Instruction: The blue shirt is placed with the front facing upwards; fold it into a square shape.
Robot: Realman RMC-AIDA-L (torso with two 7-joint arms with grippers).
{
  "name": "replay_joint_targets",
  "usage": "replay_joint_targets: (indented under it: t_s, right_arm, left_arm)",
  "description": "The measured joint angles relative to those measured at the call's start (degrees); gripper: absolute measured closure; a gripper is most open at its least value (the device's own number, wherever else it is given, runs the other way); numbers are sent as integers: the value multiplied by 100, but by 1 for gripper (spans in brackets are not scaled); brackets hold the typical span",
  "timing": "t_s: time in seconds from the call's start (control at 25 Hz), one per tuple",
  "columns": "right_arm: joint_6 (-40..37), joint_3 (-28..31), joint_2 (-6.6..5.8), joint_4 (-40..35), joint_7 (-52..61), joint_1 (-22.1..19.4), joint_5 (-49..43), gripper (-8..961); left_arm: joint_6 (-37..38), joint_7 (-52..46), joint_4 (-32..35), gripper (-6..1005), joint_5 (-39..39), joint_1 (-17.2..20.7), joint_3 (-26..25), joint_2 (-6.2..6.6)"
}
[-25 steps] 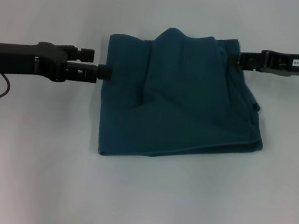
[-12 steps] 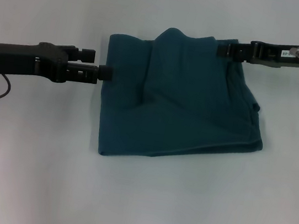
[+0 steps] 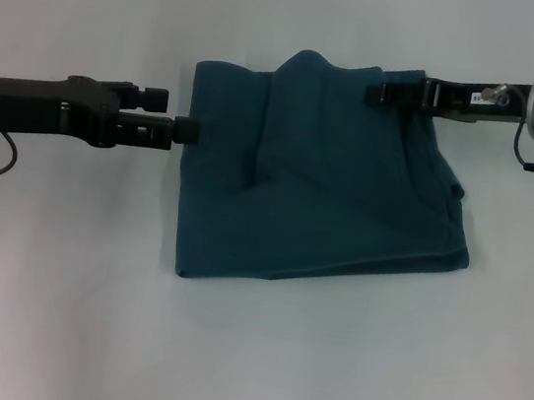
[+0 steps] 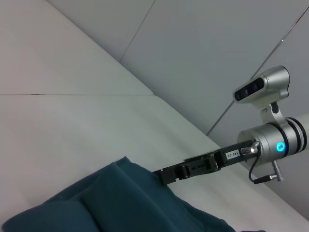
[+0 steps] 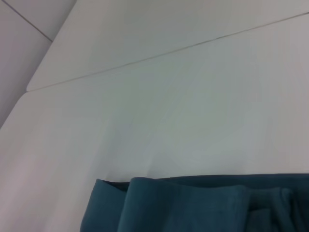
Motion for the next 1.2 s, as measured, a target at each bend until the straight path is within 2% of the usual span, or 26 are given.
replay_joint_targets:
  t_s: [0.2, 0.44, 0.52, 1.0, 1.2]
  right_arm:
    - [-9, -1, 62, -36, -14, 47, 9, 300]
    - [-9, 0, 70, -36, -22, 38, 12, 303]
    - [-6, 17, 70, -23, -32, 15, 12, 547]
    - [433, 87, 3, 32, -527, -107, 542, 812]
    - [946, 87, -50, 181, -634, -183, 899, 896]
  left_arm:
    - [-8, 5, 2, 66, 0, -4, 3, 13]
    - [-26, 6, 2, 66, 10, -14, 34, 23]
    - [-35, 6, 2, 66, 13, -15, 59, 24]
    - [-51, 14, 11, 67, 26, -18, 61, -3]
    - [-52, 14, 11, 67, 26, -18, 61, 3]
